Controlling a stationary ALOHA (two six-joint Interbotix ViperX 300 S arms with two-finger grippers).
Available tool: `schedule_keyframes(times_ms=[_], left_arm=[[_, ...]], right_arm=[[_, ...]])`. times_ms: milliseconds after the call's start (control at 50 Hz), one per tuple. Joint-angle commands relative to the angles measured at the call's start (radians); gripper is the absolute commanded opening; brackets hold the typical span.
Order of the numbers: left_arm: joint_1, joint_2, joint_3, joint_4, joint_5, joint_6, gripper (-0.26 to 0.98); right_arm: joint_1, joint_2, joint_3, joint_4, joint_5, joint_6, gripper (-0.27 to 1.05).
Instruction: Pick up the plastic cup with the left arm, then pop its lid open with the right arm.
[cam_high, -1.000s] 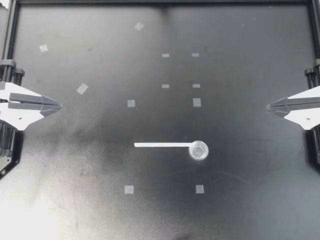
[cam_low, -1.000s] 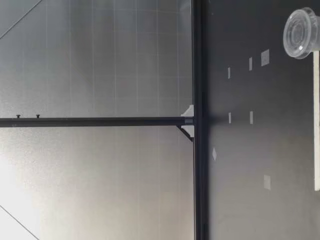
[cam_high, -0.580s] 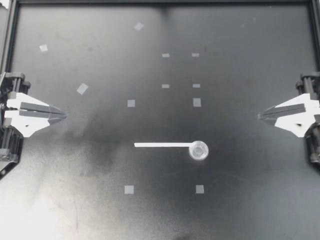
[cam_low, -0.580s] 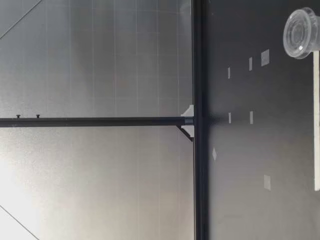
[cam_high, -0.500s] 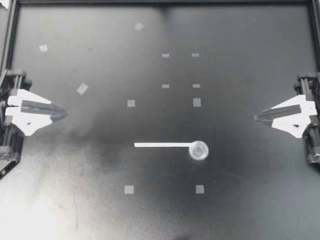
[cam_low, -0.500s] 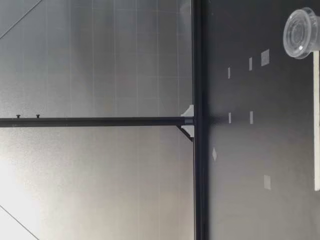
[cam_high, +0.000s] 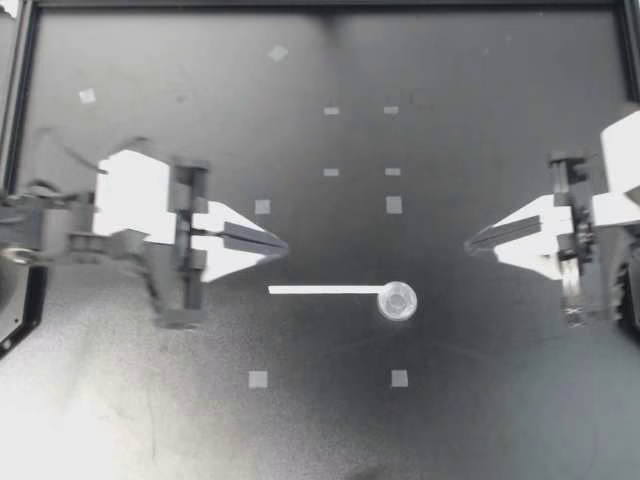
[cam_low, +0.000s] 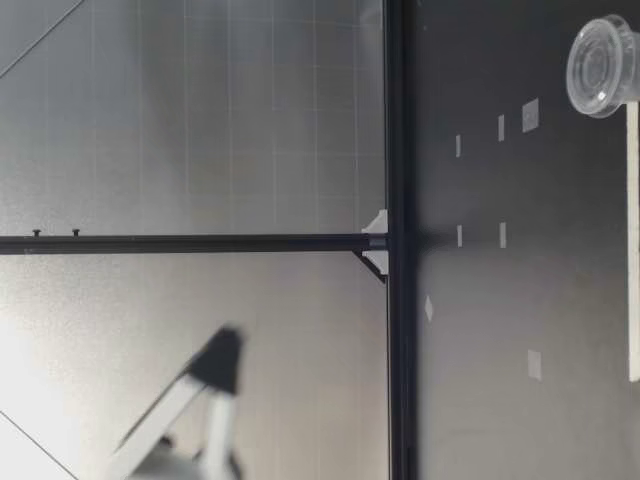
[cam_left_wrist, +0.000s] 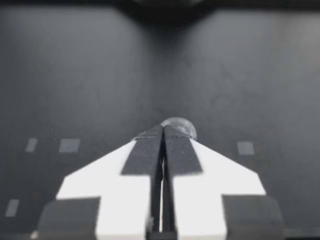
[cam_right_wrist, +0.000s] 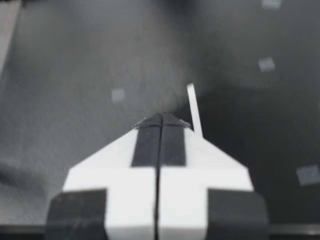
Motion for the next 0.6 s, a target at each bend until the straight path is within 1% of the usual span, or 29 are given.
schedule_keyframes(times_ms=[0, 120, 200, 260, 400, 480, 520, 580], left_arm=[[-0.003, 0.063, -0.055, 0.000, -0.002, 0.002, 0.03], [-0.003, 0.149, -0.097, 0.000, 0.000, 0.002, 0.10], [-0.002, 0.193, -0.123, 0.000, 0.000, 0.002, 0.18], [-0.002, 0.221, -0.140, 0.000, 0.002, 0.002, 0.25], [-0.005, 0.275, -0.172, 0.000, 0.002, 0.002, 0.50], [-0.006, 0.304, -0.186, 0.000, 0.000, 0.002, 0.60], [-0.008, 0.319, -0.192, 0.002, 0.000, 0.002, 0.63], [-0.011, 0.348, -0.207, 0.000, 0.000, 0.002, 0.63]], right_arm=[[0.012, 0.037, -0.009, 0.003, -0.017, 0.005, -0.03], [0.028, 0.126, -0.005, 0.003, -0.032, 0.006, -0.03], [0.035, 0.175, -0.002, 0.005, -0.060, 0.008, -0.03], [0.041, 0.213, 0.000, 0.005, -0.097, 0.021, -0.03], [0.048, 0.310, 0.014, 0.005, -0.178, 0.083, -0.03], [0.048, 0.370, 0.017, 0.005, -0.209, 0.126, -0.03], [0.048, 0.397, 0.018, 0.003, -0.224, 0.147, -0.03], [0.052, 0.434, 0.017, 0.002, -0.253, 0.164, -0.03]])
